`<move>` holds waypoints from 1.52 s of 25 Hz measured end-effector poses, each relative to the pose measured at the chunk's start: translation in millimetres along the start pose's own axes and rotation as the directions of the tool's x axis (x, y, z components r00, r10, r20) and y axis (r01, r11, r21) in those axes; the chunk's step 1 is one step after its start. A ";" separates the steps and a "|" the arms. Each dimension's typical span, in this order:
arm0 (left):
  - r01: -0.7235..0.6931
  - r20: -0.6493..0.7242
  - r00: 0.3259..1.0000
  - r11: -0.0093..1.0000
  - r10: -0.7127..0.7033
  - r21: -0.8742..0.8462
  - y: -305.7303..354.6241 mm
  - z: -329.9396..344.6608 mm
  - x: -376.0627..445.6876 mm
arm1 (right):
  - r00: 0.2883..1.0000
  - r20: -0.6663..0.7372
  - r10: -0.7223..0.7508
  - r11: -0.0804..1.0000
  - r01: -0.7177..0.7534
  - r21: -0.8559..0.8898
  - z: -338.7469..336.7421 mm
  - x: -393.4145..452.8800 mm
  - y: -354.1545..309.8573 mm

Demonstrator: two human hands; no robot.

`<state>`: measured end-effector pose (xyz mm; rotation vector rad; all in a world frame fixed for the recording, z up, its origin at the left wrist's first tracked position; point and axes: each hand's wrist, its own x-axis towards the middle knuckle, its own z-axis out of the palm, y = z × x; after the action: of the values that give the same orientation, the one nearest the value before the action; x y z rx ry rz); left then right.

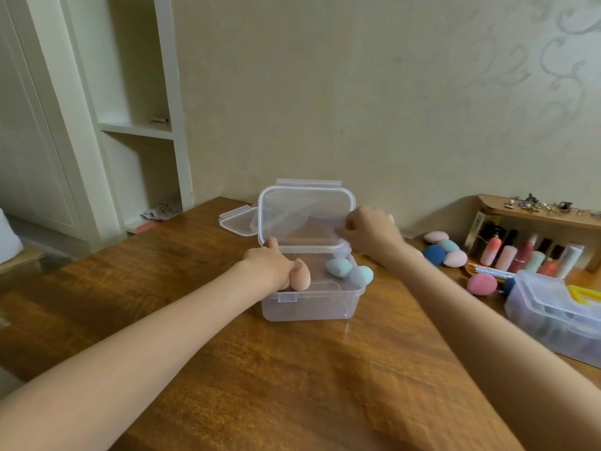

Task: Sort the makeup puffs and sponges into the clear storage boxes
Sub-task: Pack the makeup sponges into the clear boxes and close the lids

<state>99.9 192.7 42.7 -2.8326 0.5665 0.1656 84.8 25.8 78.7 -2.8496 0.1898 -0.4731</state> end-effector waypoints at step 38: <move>-0.257 -0.304 0.897 0.938 0.321 0.232 4.7 -8.0 -1.3 | 0.978 0.187 0.095 0.995 -0.097 0.001 54.0 -13.1 -5.0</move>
<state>97.4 186.9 49.6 -2.5900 1.0220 -0.3158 90.9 44.6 26.6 -2.8373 0.2869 -0.1851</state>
